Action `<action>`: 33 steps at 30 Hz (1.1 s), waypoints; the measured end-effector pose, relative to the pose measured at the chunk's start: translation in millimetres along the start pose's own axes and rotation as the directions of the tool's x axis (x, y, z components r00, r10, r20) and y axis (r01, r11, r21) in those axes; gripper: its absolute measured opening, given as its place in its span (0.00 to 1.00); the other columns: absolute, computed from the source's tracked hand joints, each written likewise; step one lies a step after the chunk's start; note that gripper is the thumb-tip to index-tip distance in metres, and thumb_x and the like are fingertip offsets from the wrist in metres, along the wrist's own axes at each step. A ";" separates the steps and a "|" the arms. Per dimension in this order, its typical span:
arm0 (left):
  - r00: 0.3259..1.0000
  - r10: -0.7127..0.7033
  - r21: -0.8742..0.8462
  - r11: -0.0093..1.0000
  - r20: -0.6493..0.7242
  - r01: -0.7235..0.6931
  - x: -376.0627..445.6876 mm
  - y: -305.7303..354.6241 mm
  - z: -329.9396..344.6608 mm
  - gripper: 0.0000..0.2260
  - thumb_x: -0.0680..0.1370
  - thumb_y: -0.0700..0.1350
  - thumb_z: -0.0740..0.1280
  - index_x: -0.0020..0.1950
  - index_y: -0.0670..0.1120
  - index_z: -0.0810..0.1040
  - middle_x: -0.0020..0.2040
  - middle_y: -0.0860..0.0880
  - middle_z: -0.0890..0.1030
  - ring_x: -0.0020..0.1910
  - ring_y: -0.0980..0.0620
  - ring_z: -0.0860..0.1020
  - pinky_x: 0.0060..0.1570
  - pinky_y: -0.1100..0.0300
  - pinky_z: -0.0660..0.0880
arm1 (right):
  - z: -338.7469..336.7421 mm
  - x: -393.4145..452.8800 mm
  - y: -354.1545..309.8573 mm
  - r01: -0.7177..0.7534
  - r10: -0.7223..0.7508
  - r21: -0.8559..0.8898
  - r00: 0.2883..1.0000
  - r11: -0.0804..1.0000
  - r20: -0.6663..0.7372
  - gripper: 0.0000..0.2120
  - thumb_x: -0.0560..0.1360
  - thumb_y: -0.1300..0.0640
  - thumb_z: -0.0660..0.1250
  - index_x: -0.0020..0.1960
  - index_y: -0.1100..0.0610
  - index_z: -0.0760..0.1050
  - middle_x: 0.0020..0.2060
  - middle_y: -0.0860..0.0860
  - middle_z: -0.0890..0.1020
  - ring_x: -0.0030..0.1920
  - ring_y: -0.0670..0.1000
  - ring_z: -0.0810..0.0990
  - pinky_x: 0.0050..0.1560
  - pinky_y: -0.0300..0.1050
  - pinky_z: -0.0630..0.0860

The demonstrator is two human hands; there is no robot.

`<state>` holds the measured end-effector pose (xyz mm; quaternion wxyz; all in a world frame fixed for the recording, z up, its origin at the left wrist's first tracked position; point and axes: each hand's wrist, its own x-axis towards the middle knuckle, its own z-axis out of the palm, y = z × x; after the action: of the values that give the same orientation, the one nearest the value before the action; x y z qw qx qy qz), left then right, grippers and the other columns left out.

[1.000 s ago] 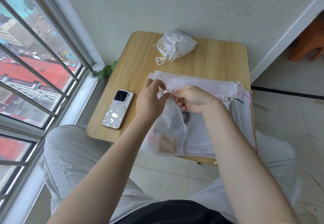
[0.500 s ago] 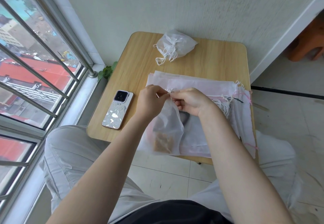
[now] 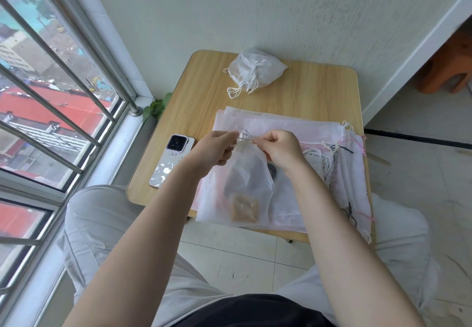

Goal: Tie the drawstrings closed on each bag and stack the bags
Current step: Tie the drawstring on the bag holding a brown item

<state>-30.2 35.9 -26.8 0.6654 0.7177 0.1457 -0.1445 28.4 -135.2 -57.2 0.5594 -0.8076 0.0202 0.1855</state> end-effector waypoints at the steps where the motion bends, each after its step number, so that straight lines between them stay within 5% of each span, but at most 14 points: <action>1: 1.000 0.000 0.054 0.999 0.001 0.000 0.0 -1.8 -2.1 0.17 0.82 0.45 0.59 0.33 0.48 0.61 0.28 0.54 0.60 0.26 0.54 0.56 0.26 0.62 0.55 | 0.2 1.2 1.4 0.024 -0.026 -0.058 0.999 0.998 -0.031 0.09 0.72 0.56 0.75 0.39 0.59 0.78 0.31 0.46 0.80 0.33 0.46 0.77 0.40 0.44 0.78; 4: 1.000 -0.007 0.250 0.968 -0.024 0.013 -1.1 -5.8 -6.0 0.15 0.82 0.46 0.60 0.37 0.43 0.67 0.28 0.52 0.64 0.24 0.56 0.61 0.27 0.63 0.59 | -4.3 3.3 0.6 0.077 -0.107 -0.207 0.984 0.975 -0.140 0.09 0.74 0.56 0.73 0.38 0.56 0.75 0.32 0.41 0.77 0.36 0.45 0.74 0.35 0.34 0.68; 9: 0.999 -0.019 0.350 0.936 -0.044 0.033 1.2 -4.9 -10.3 0.13 0.81 0.48 0.62 0.40 0.43 0.69 0.31 0.49 0.64 0.25 0.55 0.63 0.30 0.60 0.61 | -6.8 9.6 -1.9 0.107 -0.156 -0.260 0.972 0.960 -0.175 0.12 0.73 0.57 0.73 0.35 0.54 0.72 0.34 0.46 0.77 0.39 0.49 0.75 0.39 0.41 0.67; 13: 0.969 0.137 0.479 0.878 -0.204 -0.024 11.8 3.9 -14.7 0.13 0.77 0.53 0.69 0.46 0.43 0.77 0.35 0.50 0.70 0.33 0.53 0.69 0.34 0.60 0.65 | -15.4 16.9 -16.2 0.135 -0.166 -0.234 0.979 0.963 -0.120 0.07 0.73 0.55 0.74 0.42 0.58 0.79 0.34 0.45 0.77 0.37 0.46 0.75 0.38 0.39 0.69; 17: 0.997 0.081 0.626 0.778 -0.012 -0.055 27.4 38.8 -10.9 0.28 0.69 0.60 0.76 0.66 0.55 0.73 0.44 0.52 0.71 0.41 0.56 0.72 0.40 0.64 0.67 | -23.5 31.6 -50.6 0.209 -0.218 -0.247 0.976 0.946 -0.006 0.05 0.71 0.53 0.75 0.43 0.54 0.81 0.33 0.43 0.76 0.33 0.41 0.73 0.34 0.34 0.68; 20: 0.995 0.103 0.748 0.660 0.000 -0.068 55.5 60.2 -6.2 0.18 0.72 0.56 0.75 0.57 0.49 0.80 0.43 0.52 0.76 0.43 0.53 0.73 0.40 0.64 0.68 | -23.1 51.7 -76.7 0.245 -0.249 -0.268 0.968 0.932 0.019 0.05 0.71 0.53 0.75 0.43 0.53 0.81 0.32 0.42 0.77 0.32 0.40 0.72 0.36 0.36 0.69; 22: 0.984 0.163 0.635 0.768 -0.077 -0.078 75.8 74.5 -12.5 0.09 0.74 0.53 0.73 0.42 0.49 0.78 0.34 0.53 0.75 0.34 0.54 0.73 0.30 0.67 0.66 | -31.6 71.0 -92.2 0.227 -0.235 -0.297 0.972 0.927 0.011 0.09 0.73 0.50 0.73 0.48 0.54 0.81 0.36 0.44 0.79 0.31 0.42 0.73 0.40 0.40 0.72; 25: 0.947 0.172 0.271 0.958 -0.272 -0.096 106.2 88.0 -27.0 0.14 0.75 0.48 0.72 0.34 0.47 0.72 0.29 0.51 0.71 0.25 0.54 0.67 0.24 0.64 0.63 | -48.0 100.0 -110.5 0.140 -0.160 -0.428 0.987 0.893 -0.012 0.25 0.73 0.46 0.71 0.66 0.55 0.72 0.46 0.51 0.83 0.31 0.49 0.79 0.41 0.44 0.77; 29: 0.911 0.111 -0.098 0.982 -0.397 -0.163 146.2 103.5 -41.8 0.09 0.78 0.45 0.68 0.40 0.44 0.75 0.31 0.47 0.75 0.23 0.53 0.72 0.26 0.62 0.68 | -50.1 140.6 -132.8 0.191 -0.293 -0.544 0.950 0.817 -0.106 0.23 0.75 0.53 0.65 0.70 0.54 0.67 0.55 0.57 0.81 0.51 0.59 0.81 0.52 0.51 0.78; 33: 0.923 0.012 -0.116 0.991 -0.386 -0.062 193.7 96.9 -52.9 0.10 0.79 0.45 0.67 0.50 0.38 0.79 0.37 0.44 0.81 0.28 0.51 0.80 0.28 0.62 0.76 | -28.8 186.5 -134.9 0.282 -0.340 -0.646 0.940 0.709 0.037 0.17 0.78 0.58 0.61 0.67 0.55 0.73 0.62 0.56 0.77 0.61 0.57 0.76 0.58 0.48 0.73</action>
<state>186.8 84.9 -12.2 0.6704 0.6914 0.2684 0.0208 242.3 -78.4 12.4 0.2708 -0.9484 -0.1572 0.0498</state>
